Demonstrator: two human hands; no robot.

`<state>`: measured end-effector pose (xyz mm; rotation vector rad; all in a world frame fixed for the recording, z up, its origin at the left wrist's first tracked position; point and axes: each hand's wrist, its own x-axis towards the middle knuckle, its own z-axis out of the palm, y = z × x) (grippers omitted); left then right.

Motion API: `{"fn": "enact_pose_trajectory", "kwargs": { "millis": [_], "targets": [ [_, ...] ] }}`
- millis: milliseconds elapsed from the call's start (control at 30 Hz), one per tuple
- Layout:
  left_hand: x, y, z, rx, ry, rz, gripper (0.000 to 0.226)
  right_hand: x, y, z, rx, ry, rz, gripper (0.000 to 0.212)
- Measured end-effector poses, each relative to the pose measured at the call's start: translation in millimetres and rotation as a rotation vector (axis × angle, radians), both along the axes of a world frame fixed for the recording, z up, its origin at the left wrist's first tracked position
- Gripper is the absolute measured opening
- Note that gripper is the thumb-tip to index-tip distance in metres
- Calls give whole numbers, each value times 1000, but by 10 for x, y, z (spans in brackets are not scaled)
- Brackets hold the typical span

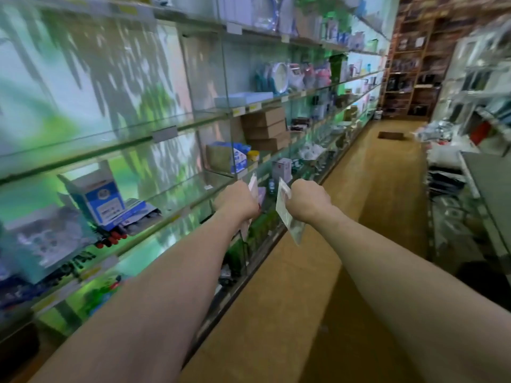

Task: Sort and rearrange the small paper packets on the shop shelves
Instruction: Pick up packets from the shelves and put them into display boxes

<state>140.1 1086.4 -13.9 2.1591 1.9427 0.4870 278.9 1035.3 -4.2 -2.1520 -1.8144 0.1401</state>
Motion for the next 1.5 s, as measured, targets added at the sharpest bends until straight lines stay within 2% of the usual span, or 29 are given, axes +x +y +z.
{"fn": "enact_pose_trajectory", "kwargs": {
  "millis": [100, 233, 433, 533, 633, 833, 933, 1100, 1267, 1500],
  "targets": [
    [282, 67, -116, -21, 15, -44, 26, 209, 9, -110, -8, -3, -64, 28],
    [608, 249, -224, -47, 9, -110, 27, 463, 119, -225, -40, -1, -130, 19],
    [1040, 673, -299, -44, 15, -166, 20, 847, 431, -311, -34, -18, -192, 32],
    [1249, 943, -299, -40, 11, -200, 24, 1040, 645, -310, -34, -25, -215, 33],
    [1470, 1225, -283, -64, 14, -227, 15, 1245, 888, -292, -35, -33, -246, 34],
    [1909, 1773, -193, -70, 4, -283, 22, 1650, 1400, -212, -37, -20, -332, 33],
    [2125, 2030, -157, -71, 13, -308, 22, 1814, 1625, -181, -37, -22, -365, 30],
    [2454, 2369, -165, -57, 37, -330, 21, 2089, 1941, -179, -59, 14, -412, 12],
    [2799, 2710, -199, -52, 43, -343, 6, 2417, 2249, -200, -69, 16, -440, 19],
    [3357, 3169, -229, -47, 50, -334, 6, 2987, 2737, -252, -70, 8, -428, 22]
  ]
}}
